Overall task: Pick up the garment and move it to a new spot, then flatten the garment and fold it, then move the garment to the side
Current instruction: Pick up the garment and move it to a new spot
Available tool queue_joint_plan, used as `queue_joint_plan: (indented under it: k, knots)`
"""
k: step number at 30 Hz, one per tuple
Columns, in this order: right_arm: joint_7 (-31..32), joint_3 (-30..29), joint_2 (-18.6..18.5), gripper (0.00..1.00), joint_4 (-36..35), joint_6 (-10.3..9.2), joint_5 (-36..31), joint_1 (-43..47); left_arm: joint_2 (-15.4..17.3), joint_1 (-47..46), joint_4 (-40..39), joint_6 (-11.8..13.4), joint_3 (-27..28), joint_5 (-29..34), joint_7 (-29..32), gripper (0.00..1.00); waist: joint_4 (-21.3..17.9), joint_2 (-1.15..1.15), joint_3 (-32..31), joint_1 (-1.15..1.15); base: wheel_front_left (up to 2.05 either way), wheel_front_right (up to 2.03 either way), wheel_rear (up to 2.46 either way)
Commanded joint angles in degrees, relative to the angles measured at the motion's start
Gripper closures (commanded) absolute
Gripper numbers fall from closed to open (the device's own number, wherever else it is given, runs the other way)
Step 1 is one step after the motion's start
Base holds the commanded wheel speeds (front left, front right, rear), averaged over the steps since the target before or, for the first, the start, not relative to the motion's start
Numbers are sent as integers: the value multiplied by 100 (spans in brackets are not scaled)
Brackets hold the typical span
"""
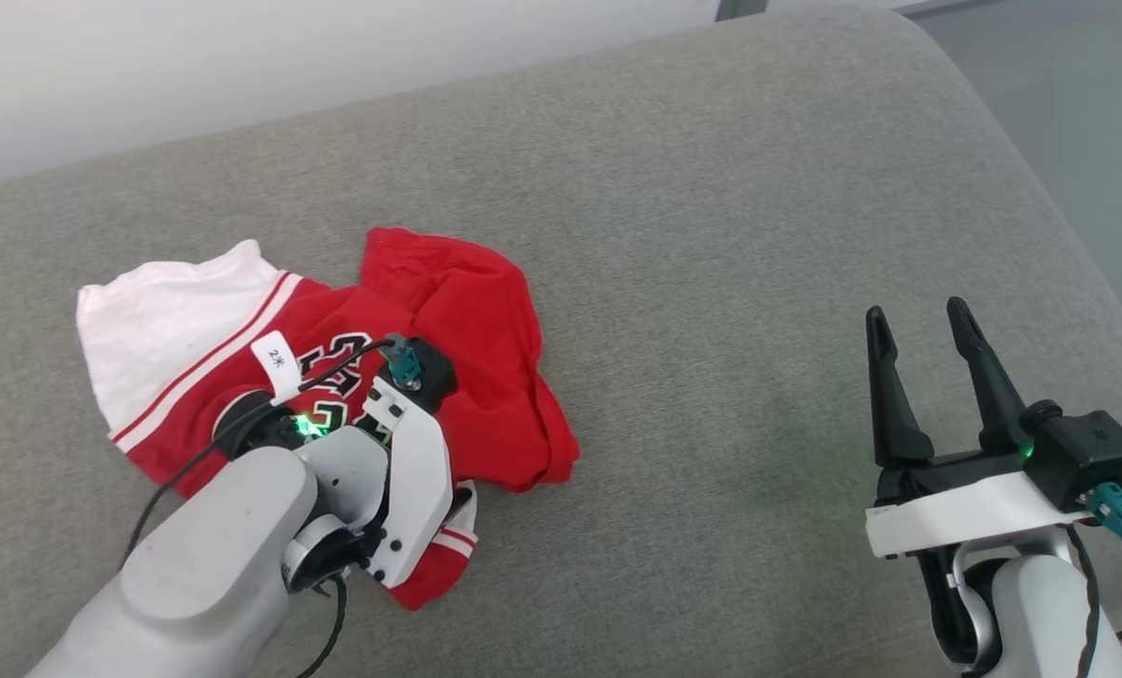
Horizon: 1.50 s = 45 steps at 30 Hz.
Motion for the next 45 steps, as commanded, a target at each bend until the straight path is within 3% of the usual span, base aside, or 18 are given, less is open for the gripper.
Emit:
queue_joint_plan:
  k: [1,9,15,22,32,39,45]
  knots:
    - [-29,-8,-20,0,-39,0,-22,-20,108,163,216,1,-24,-60,-49,0,69,0,-27,0,0,0,0]
    - [-29,-55,-166,0,-57,0,-52,74,88,-48,-114,68,535,-269,-1021,0,401,0,-290,0,0,0,0]
    - [-29,-67,-317,0,-15,0,-18,179,306,304,-461,179,1005,-378,-2003,0,694,0,-518,0,0,0,0]
    - [-29,-98,-506,0,122,0,6,331,501,918,-706,461,1582,-413,-3374,0,1016,0,-805,0,0,0,0]
    - [-29,-145,-614,0,250,0,7,531,645,1901,-794,846,2200,-497,-4791,0,1304,0,-1118,0,0,0,0]
    - [-29,-206,-685,0,279,0,10,623,711,2735,-827,1018,2570,-629,-5507,0,1476,0,-1247,0,0,0,0]
    - [-30,-251,-680,0,282,0,-9,705,711,3245,-892,1044,2928,-562,-5695,0,1587,0,-1311,0,0,0,0]
